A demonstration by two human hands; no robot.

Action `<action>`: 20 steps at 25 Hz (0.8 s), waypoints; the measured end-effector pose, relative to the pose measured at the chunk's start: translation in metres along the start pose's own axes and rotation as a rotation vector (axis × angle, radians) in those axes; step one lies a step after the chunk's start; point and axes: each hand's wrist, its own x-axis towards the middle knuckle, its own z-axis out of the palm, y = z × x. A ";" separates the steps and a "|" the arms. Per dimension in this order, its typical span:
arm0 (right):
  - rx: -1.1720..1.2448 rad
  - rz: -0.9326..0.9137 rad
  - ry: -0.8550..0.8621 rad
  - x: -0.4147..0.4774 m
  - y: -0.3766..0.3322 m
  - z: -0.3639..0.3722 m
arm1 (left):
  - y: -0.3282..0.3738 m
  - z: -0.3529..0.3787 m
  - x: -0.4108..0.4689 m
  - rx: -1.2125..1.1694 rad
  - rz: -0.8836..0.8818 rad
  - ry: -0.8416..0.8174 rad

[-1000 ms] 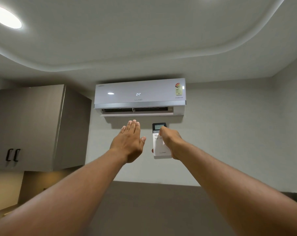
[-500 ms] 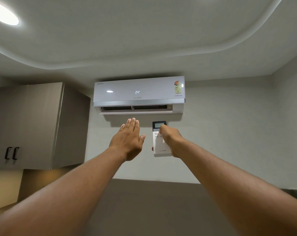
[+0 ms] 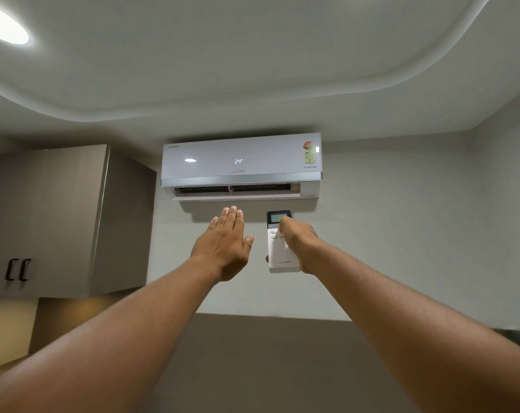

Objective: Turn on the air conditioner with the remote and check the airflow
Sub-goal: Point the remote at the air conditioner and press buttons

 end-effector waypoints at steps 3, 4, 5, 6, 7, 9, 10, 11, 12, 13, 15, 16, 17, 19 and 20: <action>0.001 0.000 0.003 0.000 0.000 -0.001 | 0.000 0.000 0.001 0.001 -0.002 0.000; 0.004 -0.001 0.004 0.000 0.000 -0.002 | 0.000 0.000 0.001 0.002 -0.001 0.000; 0.006 -0.002 0.005 0.000 0.000 -0.002 | 0.001 0.001 0.002 0.002 0.001 0.000; 0.008 -0.003 0.005 0.000 0.000 -0.003 | 0.001 0.001 0.002 0.003 0.002 0.001; 0.009 -0.003 0.005 0.000 0.000 -0.003 | 0.001 0.001 0.002 0.004 0.004 0.002; 0.014 -0.002 0.007 0.000 -0.001 -0.005 | 0.000 0.001 0.003 0.007 0.003 0.004; 0.016 -0.001 0.007 0.000 -0.001 -0.005 | 0.000 0.001 0.003 0.008 0.002 0.003; 0.017 -0.001 0.005 0.001 -0.001 -0.006 | -0.001 0.001 0.003 0.009 0.000 0.003; 0.017 -0.002 0.005 0.001 -0.001 -0.006 | 0.000 0.001 0.003 0.010 0.001 0.003; 0.015 -0.004 0.004 0.001 -0.002 -0.007 | 0.000 0.001 0.004 0.012 0.001 0.004; 0.012 -0.009 0.001 0.002 -0.002 -0.007 | 0.001 0.001 0.005 0.011 0.003 0.008; 0.008 -0.010 0.000 0.002 -0.002 -0.006 | 0.002 0.001 0.005 0.008 0.003 0.010; 0.004 -0.011 0.000 0.002 -0.002 -0.006 | 0.002 0.000 0.006 0.007 0.002 0.010; -0.001 -0.015 0.000 0.003 -0.003 -0.006 | 0.002 0.000 0.006 0.010 0.000 0.009; -0.001 -0.016 -0.001 0.003 -0.003 -0.006 | 0.001 0.000 0.006 0.012 0.000 0.009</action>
